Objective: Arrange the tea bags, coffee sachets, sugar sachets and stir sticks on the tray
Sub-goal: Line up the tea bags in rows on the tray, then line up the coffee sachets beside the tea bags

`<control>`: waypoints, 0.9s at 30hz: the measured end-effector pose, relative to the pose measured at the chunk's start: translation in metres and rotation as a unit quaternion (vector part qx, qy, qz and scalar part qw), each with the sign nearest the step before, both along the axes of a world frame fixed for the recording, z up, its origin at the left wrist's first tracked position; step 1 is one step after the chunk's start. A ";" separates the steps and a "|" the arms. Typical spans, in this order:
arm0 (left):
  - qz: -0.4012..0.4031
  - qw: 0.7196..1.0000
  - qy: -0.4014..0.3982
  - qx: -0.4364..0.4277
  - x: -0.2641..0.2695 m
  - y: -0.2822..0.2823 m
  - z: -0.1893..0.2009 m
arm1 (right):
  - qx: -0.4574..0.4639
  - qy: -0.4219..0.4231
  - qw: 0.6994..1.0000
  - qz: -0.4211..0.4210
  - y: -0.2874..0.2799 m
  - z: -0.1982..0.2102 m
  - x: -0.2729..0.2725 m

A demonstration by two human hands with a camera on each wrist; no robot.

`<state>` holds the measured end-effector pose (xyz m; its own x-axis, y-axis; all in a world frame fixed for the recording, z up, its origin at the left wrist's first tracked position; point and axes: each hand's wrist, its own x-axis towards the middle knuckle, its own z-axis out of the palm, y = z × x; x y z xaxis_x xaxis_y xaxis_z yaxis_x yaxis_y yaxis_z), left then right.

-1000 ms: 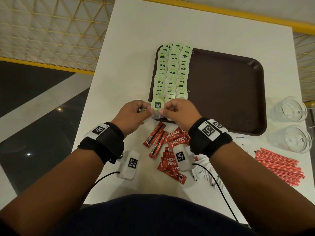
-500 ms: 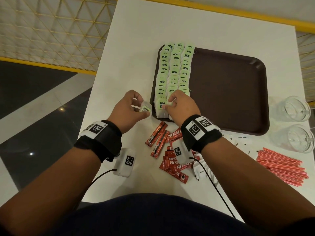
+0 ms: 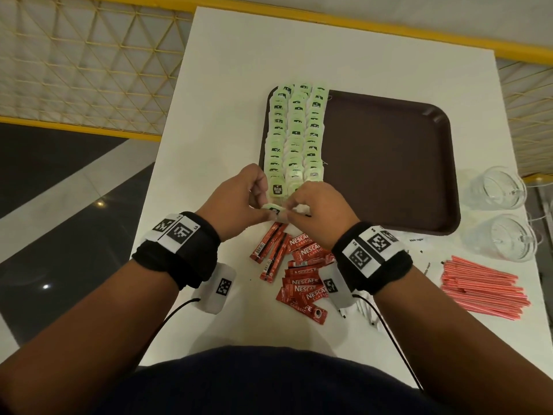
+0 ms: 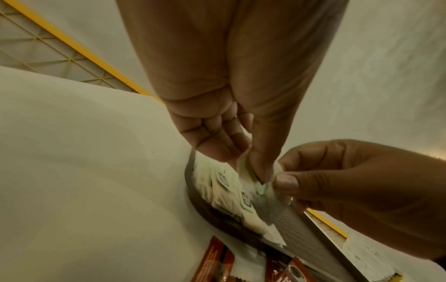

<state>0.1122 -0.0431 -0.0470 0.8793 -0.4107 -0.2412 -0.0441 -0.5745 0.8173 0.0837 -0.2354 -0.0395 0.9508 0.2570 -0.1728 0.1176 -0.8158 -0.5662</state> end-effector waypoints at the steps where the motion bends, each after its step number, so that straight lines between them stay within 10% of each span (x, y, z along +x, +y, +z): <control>1: 0.005 1.000 0.002 -0.005 0.000 -0.001 -0.001 | -0.004 0.010 1.000 -0.024 -0.006 -0.002 -0.002; 9: 0.040 0.996 -0.031 0.073 0.004 -0.005 -0.019 | 0.101 0.103 0.938 -0.316 -0.051 -0.022 -0.007; 27: -0.009 0.990 -0.066 0.126 0.002 -0.023 -0.030 | -0.003 0.104 0.958 -0.269 -0.046 -0.016 -0.010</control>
<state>0.1138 -0.0661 -0.0770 0.9036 -0.3674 -0.2204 -0.1532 -0.7575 0.6346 0.0738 -0.2813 -0.0551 0.8906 -0.2616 -0.3721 -0.4346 -0.7306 -0.5266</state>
